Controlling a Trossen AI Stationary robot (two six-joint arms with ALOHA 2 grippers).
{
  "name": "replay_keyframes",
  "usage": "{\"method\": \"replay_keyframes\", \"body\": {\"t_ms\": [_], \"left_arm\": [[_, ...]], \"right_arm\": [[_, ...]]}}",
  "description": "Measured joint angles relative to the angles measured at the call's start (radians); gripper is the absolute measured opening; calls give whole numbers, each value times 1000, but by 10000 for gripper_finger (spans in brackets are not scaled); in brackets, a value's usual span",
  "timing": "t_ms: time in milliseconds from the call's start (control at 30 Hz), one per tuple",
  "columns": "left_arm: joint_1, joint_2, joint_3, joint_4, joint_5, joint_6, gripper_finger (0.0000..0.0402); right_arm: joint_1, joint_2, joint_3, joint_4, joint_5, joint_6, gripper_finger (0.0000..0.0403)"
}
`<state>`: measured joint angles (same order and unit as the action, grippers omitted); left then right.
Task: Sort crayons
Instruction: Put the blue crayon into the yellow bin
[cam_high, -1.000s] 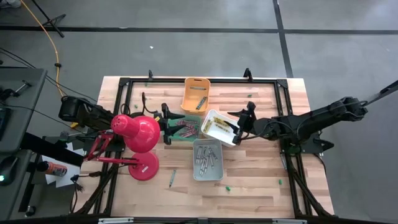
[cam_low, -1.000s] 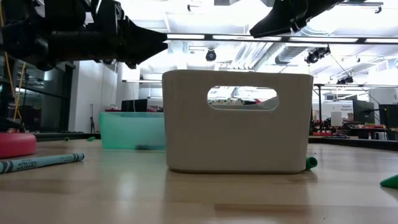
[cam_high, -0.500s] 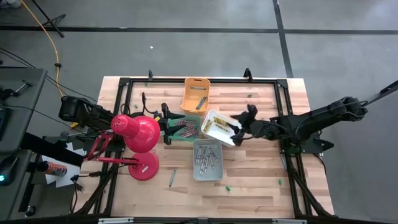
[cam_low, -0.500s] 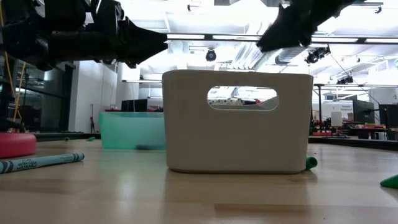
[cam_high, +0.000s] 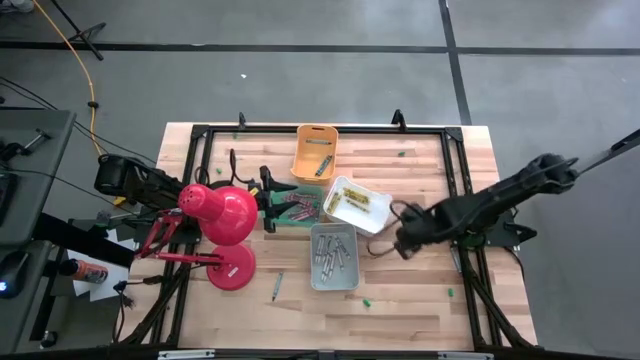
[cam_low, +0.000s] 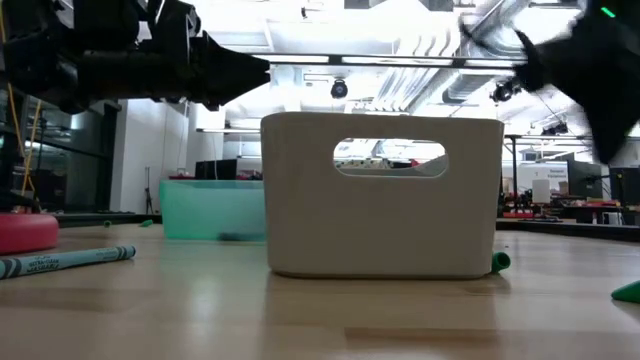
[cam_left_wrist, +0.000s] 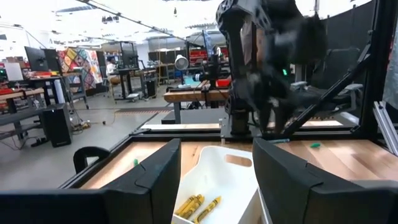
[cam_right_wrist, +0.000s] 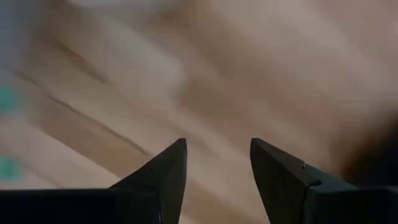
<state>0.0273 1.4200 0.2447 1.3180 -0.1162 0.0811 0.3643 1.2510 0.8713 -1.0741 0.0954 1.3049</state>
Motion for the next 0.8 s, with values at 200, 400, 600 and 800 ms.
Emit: {"method": "replay_keyframes", "body": {"t_ms": [200,400,600,800], "left_arm": [[0,0,0,-32,0,-24,186],[0,0,0,-34,0,-6,186],[0,0,0,-35,-3,1,186],[0,0,0,-36,-3,-1,186]], "right_arm": [[108,76,-181,4,-382,243,172],[166,112,-288,50,-432,338,172],[167,193,-295,57,-399,362,172],[165,301,-284,56,-418,354,171]]}}
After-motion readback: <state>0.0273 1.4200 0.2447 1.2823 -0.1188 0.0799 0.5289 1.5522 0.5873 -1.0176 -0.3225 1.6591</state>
